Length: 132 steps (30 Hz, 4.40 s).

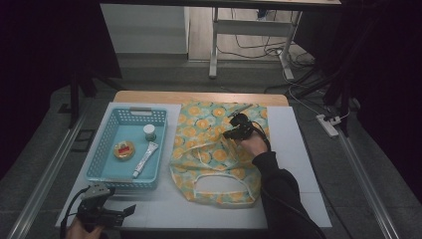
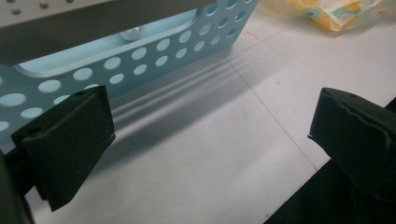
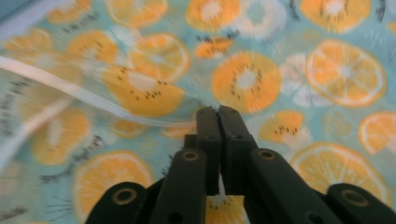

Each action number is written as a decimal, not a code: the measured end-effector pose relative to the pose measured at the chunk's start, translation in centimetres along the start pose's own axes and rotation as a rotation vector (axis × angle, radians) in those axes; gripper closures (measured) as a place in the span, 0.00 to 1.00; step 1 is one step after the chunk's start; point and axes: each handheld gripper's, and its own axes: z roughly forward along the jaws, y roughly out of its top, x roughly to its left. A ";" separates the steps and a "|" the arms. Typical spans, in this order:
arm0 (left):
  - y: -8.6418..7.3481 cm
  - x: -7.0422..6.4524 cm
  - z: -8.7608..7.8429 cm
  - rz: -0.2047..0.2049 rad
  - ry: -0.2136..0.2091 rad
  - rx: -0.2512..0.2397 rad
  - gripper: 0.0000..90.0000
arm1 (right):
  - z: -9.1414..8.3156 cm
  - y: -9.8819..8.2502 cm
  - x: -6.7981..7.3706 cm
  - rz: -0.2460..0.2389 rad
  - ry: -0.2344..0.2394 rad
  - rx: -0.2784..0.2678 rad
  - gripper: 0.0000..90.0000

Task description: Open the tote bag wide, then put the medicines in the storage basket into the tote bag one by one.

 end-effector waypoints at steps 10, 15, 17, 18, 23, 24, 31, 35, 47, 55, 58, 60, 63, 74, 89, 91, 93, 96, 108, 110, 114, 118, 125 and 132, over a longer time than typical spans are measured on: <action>0.0 0.0 0.0 0.004 0.004 0.009 0.00 | -4.4 0.8 1.7 0.005 0.046 -0.091 0.49; 0.0 -0.1 0.0 0.004 0.007 0.009 0.00 | -5.9 0.1 4.3 -0.052 0.074 -0.088 0.34; 0.1 -0.1 0.1 0.004 0.008 0.009 0.00 | -6.0 -0.2 4.8 -0.062 0.080 -0.082 0.30; 0.1 -0.1 0.1 0.004 0.009 0.009 0.00 | -5.8 -0.7 5.9 -0.080 0.090 -0.066 0.25; 0.0 -0.1 0.1 0.003 0.009 0.008 0.00 | -4.9 -1.9 7.6 -0.109 0.091 -0.034 0.13; 0.0 -0.1 0.1 0.003 0.009 0.009 0.00 | -4.6 -2.2 7.9 -0.114 0.090 -0.027 0.11; 0.1 -0.1 0.1 0.006 0.010 0.008 0.00 | -2.1 -3.9 8.7 -0.136 0.111 0.049 0.17; 0.0 -0.1 0.1 0.008 0.010 0.007 0.00 | -1.0 -4.4 9.2 -0.185 0.106 0.078 0.28; 0.1 -0.2 0.1 0.014 0.012 0.013 0.00 | -0.7 -4.4 10.2 -0.270 0.111 0.086 0.97; 0.1 -0.2 0.1 0.017 0.013 0.014 0.00 | -1.2 -3.9 9.8 -0.227 0.157 0.084 1.00; 0.1 -0.2 0.1 0.017 0.014 0.015 0.00 | -2.0 -3.4 9.6 -0.214 0.164 0.054 1.00; 0.1 -0.2 0.1 0.017 0.014 0.015 0.00 | -2.7 -3.0 9.5 -0.205 0.170 0.036 1.00; 0.1 -0.3 0.1 0.017 0.014 0.016 0.00 | -3.6 -2.2 9.3 -0.203 0.171 0.010 1.00; 0.1 -0.2 0.2 0.012 0.013 0.017 0.00 | -7.3 1.4 8.8 -0.202 0.158 -0.060 1.00; 0.1 -0.1 0.2 0.005 0.014 0.018 0.00 | -8.9 3.9 7.8 -0.202 0.127 -0.088 1.00; 0.1 -0.1 0.2 0.004 0.012 0.017 0.00 | -9.0 4.1 7.8 -0.206 0.126 -0.094 1.00; 0.1 -0.1 0.2 0.002 0.012 0.017 0.00 | -9.1 4.3 7.8 -0.206 0.128 -0.100 1.00; 0.1 -0.1 0.2 0.002 0.012 0.017 0.00 | -9.3 4.4 7.8 -0.203 0.128 -0.113 1.00; 0.0 0.1 0.0 -0.012 0.002 0.000 0.00 | -9.1 4.0 8.0 -0.204 0.133 -0.123 1.00; 0.0 0.3 -0.1 -0.019 -0.005 -0.001 0.00 | -9.2 3.9 8.0 -0.208 0.132 -0.131 1.00; -0.1 0.5 -0.2 -0.041 -0.013 -0.020 0.00 | -9.2 3.8 8.0 -0.210 0.129 -0.138 1.00; -0.1 0.5 -0.3 -0.047 -0.022 -0.025 0.00 | -9.0 3.7 7.9 -0.202 0.126 -0.135 1.00; -0.1 0.6 -0.3 -0.053 -0.043 -0.026 0.00 | -8.8 3.7 7.9 -0.202 0.123 -0.133 1.00; 0.1 0.5 -0.8 -0.043 -0.040 -0.044 0.00 | -8.7 3.6 7.9 -0.202 0.124 -0.135 1.00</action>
